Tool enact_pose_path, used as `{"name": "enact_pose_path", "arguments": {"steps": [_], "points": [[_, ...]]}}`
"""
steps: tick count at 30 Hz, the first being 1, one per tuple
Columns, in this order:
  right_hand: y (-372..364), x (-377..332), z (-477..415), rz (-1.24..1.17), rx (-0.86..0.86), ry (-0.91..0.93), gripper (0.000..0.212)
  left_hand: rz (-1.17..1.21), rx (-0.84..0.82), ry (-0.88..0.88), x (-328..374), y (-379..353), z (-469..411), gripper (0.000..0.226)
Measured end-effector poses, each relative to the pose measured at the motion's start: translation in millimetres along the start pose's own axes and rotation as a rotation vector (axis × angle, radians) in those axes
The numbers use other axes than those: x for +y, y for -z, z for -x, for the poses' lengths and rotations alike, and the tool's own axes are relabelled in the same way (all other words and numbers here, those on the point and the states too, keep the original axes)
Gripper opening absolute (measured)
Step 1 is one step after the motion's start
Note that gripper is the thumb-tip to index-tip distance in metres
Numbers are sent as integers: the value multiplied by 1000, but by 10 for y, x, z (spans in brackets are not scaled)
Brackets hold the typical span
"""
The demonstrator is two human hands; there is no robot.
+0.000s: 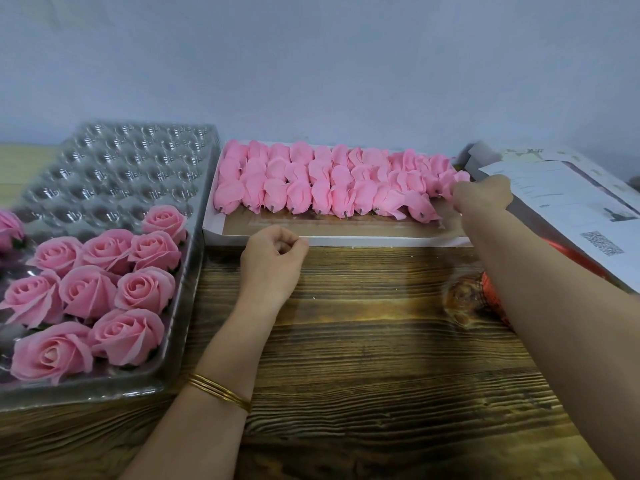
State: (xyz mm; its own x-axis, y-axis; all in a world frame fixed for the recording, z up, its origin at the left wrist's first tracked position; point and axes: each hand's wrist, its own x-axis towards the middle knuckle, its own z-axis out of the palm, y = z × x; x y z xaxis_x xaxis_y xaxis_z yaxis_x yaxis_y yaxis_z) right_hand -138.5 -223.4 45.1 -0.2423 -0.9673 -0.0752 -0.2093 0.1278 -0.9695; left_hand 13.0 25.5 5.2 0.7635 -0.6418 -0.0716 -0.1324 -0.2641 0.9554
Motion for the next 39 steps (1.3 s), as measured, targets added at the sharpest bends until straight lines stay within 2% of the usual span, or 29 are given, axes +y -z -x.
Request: {"name": "enact_pose_path", "arguments": {"steps": [2,5,6,9,12,15,17,18,20,23,27,31,36,39], "points": [[14,32,-45,71,-3,30,50,0,-3,1,-1,2,-4,12],[35,4,-11,65,-59,-42,56,-1,-3,-1,-4,2,-16,11],[58,-9,-1,94,-70,-40,52,-2,-4,-1,-7,3,-18,11],[112,14,-27,128,-92,9,16,7,-16,-4,-19,5,-25,11],[109,-43,22,176,-40,112,12,11,-19,-13,-28,6,-21,11],[65,-159,183,175,-49,201,15,12,-24,-21,-25,2,-15,11],[39,-198,364,74,-162,234,31,27,-45,-26,-12,4,-6,9],[34,-199,498,-3,-238,233,30,43,-61,-30,-6,7,2,9],[9,-176,795,-152,-411,177,18,78,-100,-40,1,11,15,8],[-55,-64,1247,-396,-668,-21,13,203,-213,-27,26,30,43,11],[-101,139,1672,-537,-933,-248,8,483,-402,13,39,54,36,43],[-88,277,1887,-684,-1050,-362,5,736,-513,33,60,76,60,50],[-24,324,1950,-736,-1091,-407,9,684,-556,-23,57,47,95,30],[-9,332,1962,-744,-1060,-453,11,664,-563,-36,57,46,104,32]]}}
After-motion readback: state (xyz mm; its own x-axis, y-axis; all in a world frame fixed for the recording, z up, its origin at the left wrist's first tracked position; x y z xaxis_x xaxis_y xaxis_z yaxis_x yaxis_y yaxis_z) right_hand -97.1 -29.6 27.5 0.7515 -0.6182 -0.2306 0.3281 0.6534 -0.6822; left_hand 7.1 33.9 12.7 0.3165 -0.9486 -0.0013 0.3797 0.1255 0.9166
